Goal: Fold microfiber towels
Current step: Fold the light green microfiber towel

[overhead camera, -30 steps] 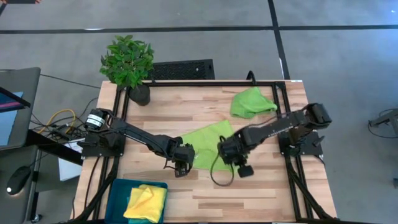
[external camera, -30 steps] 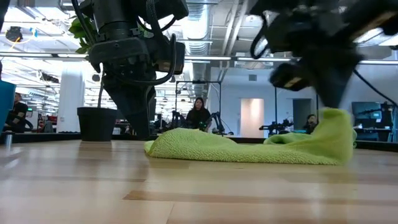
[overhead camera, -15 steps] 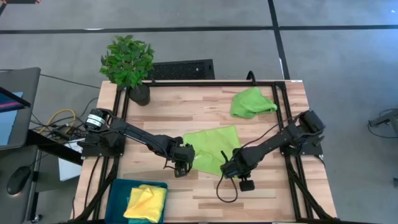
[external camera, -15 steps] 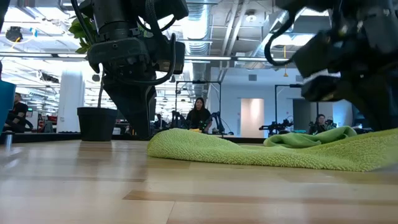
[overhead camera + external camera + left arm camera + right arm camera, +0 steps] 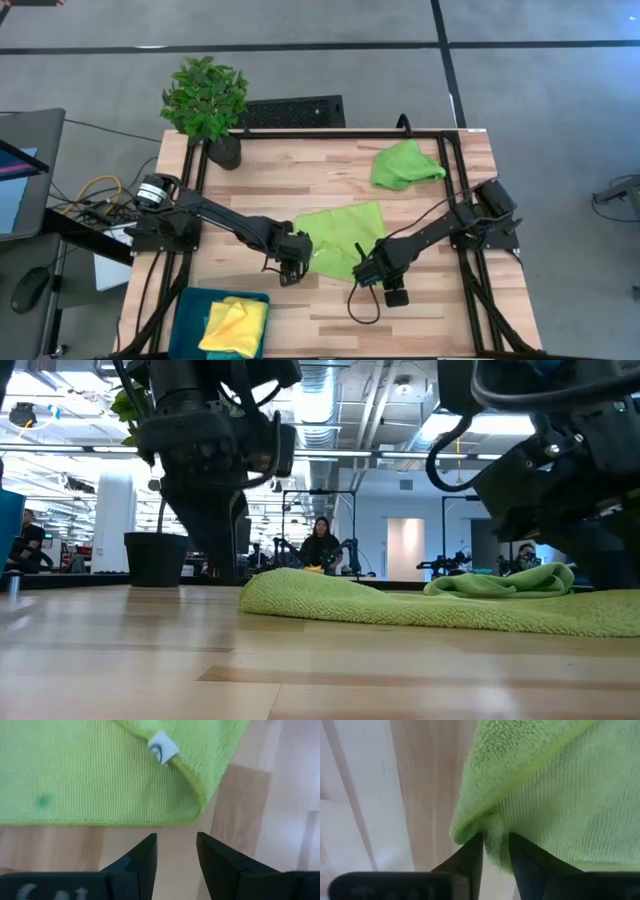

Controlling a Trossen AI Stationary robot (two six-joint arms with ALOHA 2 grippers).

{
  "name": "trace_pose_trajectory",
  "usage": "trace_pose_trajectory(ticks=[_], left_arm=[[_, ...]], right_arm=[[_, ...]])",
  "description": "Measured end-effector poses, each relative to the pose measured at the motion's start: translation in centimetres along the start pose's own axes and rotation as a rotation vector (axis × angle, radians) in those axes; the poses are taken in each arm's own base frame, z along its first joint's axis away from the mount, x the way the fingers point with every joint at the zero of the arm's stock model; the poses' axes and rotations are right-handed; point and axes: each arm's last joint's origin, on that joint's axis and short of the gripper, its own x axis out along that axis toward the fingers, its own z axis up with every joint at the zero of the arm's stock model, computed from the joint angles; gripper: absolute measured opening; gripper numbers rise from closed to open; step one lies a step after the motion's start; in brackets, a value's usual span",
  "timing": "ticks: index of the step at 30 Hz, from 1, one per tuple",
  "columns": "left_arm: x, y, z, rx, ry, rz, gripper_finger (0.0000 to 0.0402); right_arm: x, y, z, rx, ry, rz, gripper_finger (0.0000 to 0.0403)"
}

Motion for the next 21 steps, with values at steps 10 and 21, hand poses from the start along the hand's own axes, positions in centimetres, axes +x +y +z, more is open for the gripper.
trace_pose_trajectory(ticks=[10, 21], left_arm=[[-3.4, 0.3, 1.4, -0.026, -0.171, -0.046, 0.0130], [-3.6, 3.0, 3.5, -0.033, -0.276, -0.049, 0.0130]], right_arm=[[-3.7, 0.9, 1.0, -0.003, -0.065, -0.029, 0.0158], [-8.8, 2.2, -0.9, -0.006, -0.268, -0.107, 0.0155]])
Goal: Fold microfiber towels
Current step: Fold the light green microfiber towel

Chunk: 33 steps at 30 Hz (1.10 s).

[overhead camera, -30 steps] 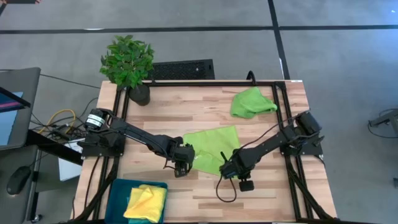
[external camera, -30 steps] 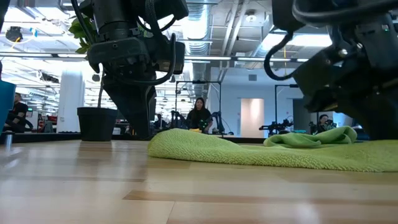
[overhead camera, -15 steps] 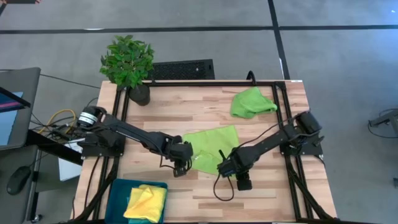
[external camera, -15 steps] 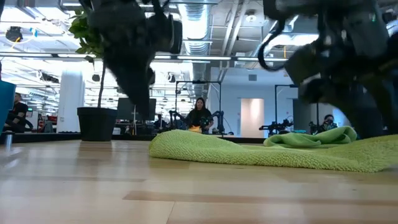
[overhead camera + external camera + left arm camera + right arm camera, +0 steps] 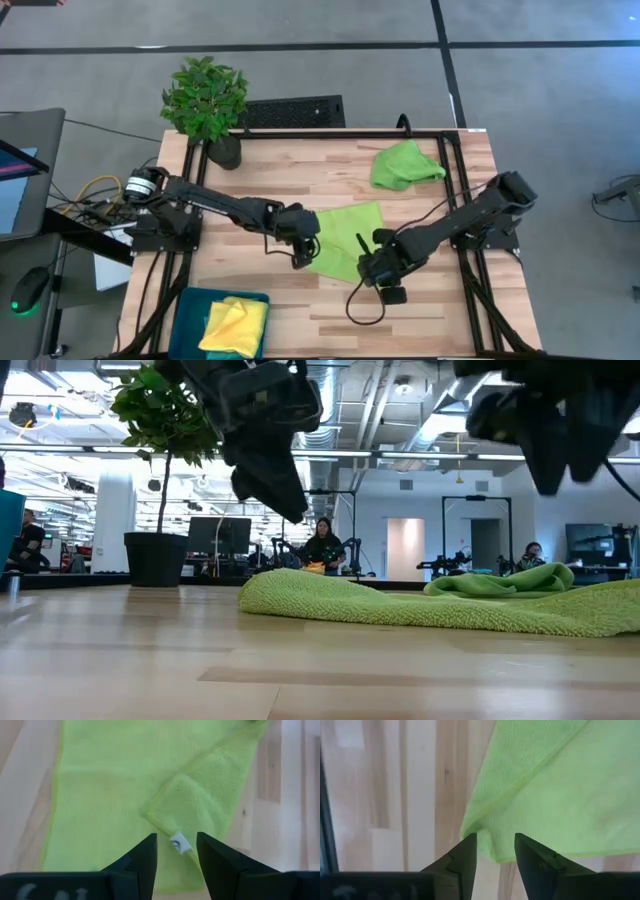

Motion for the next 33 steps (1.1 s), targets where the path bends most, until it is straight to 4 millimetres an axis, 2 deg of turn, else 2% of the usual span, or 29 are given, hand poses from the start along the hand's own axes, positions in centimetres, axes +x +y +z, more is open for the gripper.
trace_pose_trajectory(ticks=[6, 10, 17, 25, 33], left_arm=[[2.8, 0.8, 0.3, -0.014, -0.012, -0.032, 0.0130], [4.8, 1.5, -0.3, -0.037, 0.039, -0.044, 0.0130], [6.2, 1.7, 0.0, 0.173, -0.033, 0.017, 0.0130], [6.7, 2.1, -0.1, 0.207, -0.017, 0.017, 0.0130], [8.8, 2.4, -0.8, 0.248, -0.009, 0.061, 0.0130]], right_arm=[[-1.9, 1.0, -0.9, -0.031, -0.113, -0.087, 0.0157], [-2.7, 1.8, -1.3, -0.062, -0.180, -0.144, 0.0157], [-2.9, 2.9, -1.6, -0.096, -0.242, -0.180, 0.0152], [-2.3, 3.4, -1.6, -0.113, -0.228, -0.189, 0.0155], [-2.3, 3.4, -1.6, -0.112, -0.235, -0.208, 0.0153]])
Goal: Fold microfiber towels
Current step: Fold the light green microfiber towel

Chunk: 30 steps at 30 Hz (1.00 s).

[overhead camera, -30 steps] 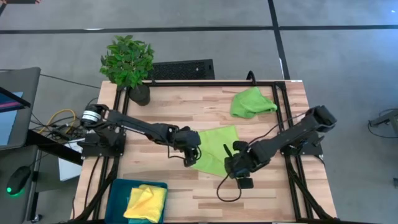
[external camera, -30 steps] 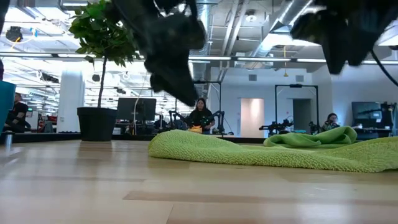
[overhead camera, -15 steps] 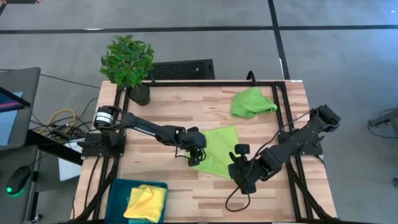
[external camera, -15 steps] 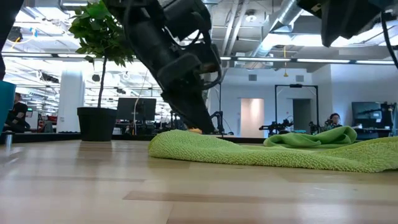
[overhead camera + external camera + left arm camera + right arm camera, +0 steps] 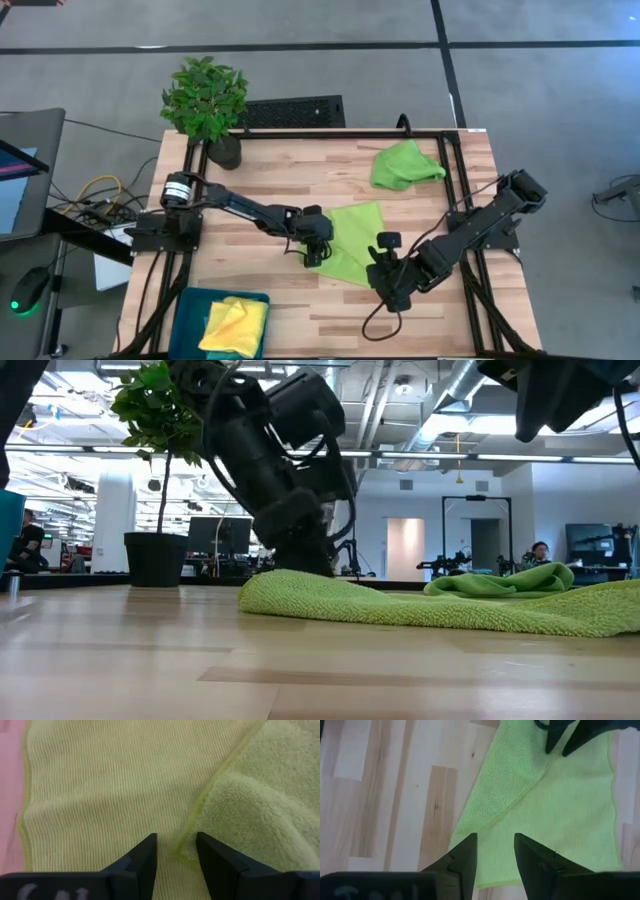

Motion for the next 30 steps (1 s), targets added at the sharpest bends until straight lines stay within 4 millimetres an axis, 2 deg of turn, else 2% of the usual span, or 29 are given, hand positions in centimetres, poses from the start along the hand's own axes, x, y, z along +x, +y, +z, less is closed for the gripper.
trace_pose_trajectory(ticks=[5, 8, 16, 30], left_arm=[[0.28, -0.02, -0.11, 0.008, 0.005, -0.009, 0.0129], [0.28, -0.04, -0.14, -0.001, 0.008, -0.014, 0.0114], [0.25, -0.45, -0.25, 0.006, 0.017, -0.019, 0.0009], [0.25, -0.55, -0.31, 0.016, 0.024, -0.048, 0.0057]], right_arm=[[0.00, -0.02, -0.06, -0.003, 0.006, -0.003, 0.0155], [0.00, -0.04, -0.09, -0.004, 0.009, -0.004, 0.0153], [0.03, -0.17, -0.13, -0.010, 0.018, -0.008, 0.0151], [0.04, -0.21, -0.12, -0.009, 0.017, -0.009, 0.0148]])
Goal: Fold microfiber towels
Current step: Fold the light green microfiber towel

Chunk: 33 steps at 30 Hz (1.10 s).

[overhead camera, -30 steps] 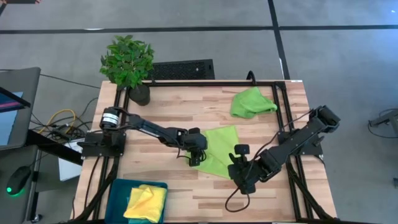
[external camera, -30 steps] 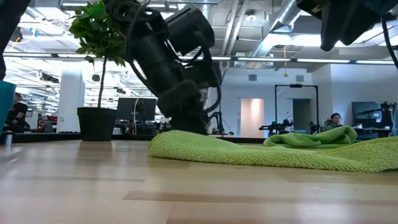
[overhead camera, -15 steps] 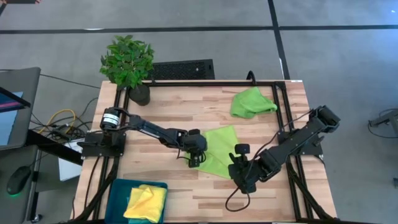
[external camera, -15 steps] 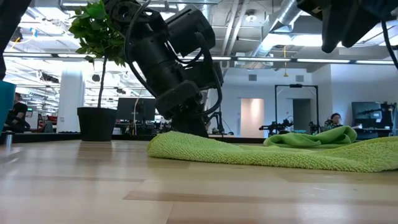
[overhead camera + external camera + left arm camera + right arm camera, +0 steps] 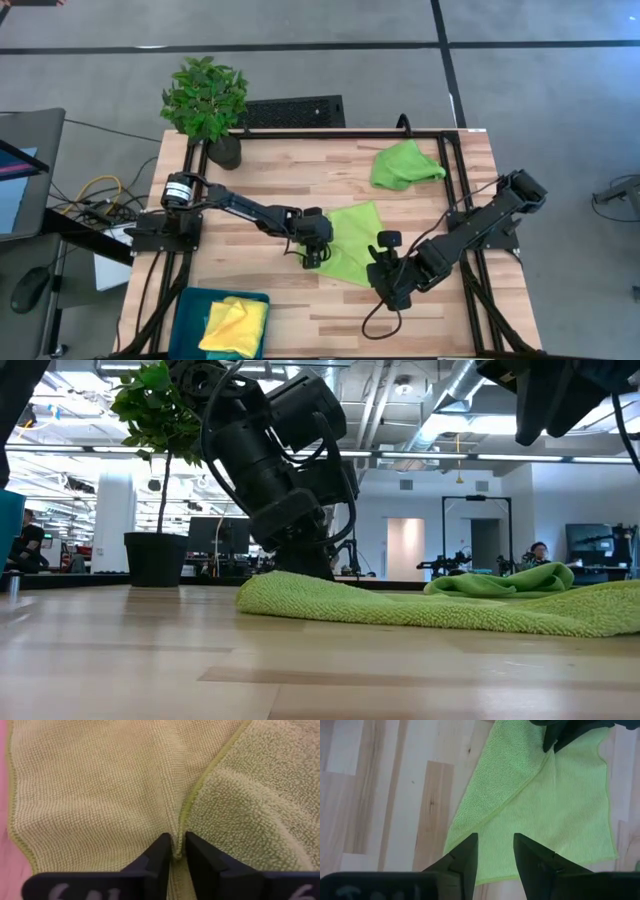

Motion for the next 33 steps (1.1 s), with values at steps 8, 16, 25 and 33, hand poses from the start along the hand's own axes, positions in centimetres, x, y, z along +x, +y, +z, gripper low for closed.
trace_pose_trajectory(ticks=[8, 16, 25, 33], left_arm=[[0.0, 0.0, 0.0, 0.050, 0.001, 0.011, 0.0118], [-1.1, 0.0, 1.2, 0.064, 0.142, 0.018, 0.0137], [-2.0, -0.6, 2.3, 0.104, 0.188, 0.013, 0.0137], [-2.0, -0.5, 1.9, 0.099, 0.226, 0.037, 0.0137]], right_arm=[[0.0, 0.0, 0.0, 0.000, -0.001, -0.002, 0.0149], [0.1, -0.2, 0.1, 0.007, -0.001, -0.006, 0.0145], [0.1, -0.4, 0.1, 0.013, 0.000, -0.009, 0.0143], [0.1, -0.4, 0.2, 0.014, 0.000, -0.009, 0.0145]])
